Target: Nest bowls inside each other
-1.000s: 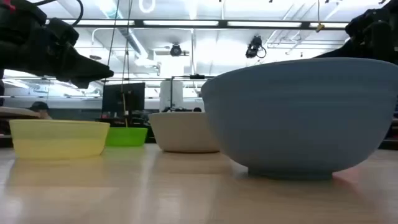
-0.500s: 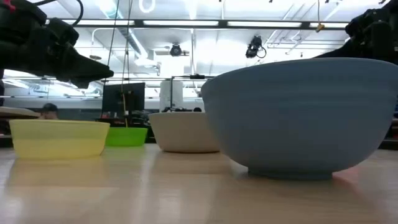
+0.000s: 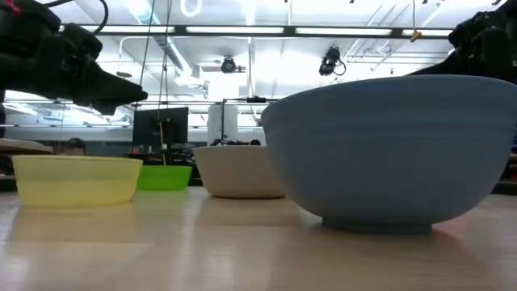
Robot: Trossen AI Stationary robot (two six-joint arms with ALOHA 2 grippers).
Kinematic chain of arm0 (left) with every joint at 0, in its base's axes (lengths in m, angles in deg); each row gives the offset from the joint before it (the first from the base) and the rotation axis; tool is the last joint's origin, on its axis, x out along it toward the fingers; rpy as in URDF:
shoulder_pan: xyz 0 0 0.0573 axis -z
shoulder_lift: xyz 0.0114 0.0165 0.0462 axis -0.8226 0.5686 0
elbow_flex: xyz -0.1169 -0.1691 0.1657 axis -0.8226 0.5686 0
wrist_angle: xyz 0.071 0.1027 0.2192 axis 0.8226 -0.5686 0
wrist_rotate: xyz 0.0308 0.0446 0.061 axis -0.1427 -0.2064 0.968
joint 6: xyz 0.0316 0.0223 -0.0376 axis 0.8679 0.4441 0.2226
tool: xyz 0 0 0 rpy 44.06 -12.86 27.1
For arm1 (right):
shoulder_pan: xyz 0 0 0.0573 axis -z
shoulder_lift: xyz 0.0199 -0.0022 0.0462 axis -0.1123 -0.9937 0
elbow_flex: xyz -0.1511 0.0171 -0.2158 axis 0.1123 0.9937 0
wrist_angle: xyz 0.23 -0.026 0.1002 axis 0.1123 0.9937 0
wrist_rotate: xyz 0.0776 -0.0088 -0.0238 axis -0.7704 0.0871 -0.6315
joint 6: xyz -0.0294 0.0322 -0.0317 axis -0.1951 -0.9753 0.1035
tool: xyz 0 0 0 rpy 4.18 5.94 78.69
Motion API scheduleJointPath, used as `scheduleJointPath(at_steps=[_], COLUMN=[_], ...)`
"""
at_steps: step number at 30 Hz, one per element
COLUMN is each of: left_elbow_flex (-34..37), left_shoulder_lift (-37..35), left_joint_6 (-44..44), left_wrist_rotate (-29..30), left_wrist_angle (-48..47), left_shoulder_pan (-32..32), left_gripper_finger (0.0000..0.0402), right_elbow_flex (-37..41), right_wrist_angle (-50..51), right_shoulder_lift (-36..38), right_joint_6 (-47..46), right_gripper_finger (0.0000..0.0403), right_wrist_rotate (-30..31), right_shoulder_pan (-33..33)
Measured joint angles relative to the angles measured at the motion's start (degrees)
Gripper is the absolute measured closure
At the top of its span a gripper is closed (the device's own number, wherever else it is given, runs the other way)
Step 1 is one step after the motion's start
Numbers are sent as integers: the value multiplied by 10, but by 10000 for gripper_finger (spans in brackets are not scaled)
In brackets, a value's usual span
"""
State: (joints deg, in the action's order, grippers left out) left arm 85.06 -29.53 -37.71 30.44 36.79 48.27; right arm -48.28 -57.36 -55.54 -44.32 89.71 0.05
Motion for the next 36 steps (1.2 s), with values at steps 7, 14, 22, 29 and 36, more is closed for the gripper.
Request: scheduleJointPath(at_steps=[7,14,22,29,36], left_elbow_flex=[0,0,0,0,0], left_shoulder_lift=[0,0,0,0,0], left_joint_6=[0,0,-2,-5,-26], left_wrist_rotate=[0,0,0,34,34], left_wrist_angle=[0,0,3,29,102], left_shoulder_pan=[0,0,0,0,0], left_gripper_finger=[250,250,250,250,250], right_elbow_flex=[0,0,0,0,0], right_wrist_angle=[-28,-202,-310,-318,-318], right_shoulder_lift=[0,0,0,0,0], right_joint_6=[45,-62,-83,-90,-135], right_gripper_finger=[274,274,274,274,274], right_wrist_rotate=[0,-1,-35,-40,-41], right_shoulder_pan=[0,-1,-1,-1,-1])
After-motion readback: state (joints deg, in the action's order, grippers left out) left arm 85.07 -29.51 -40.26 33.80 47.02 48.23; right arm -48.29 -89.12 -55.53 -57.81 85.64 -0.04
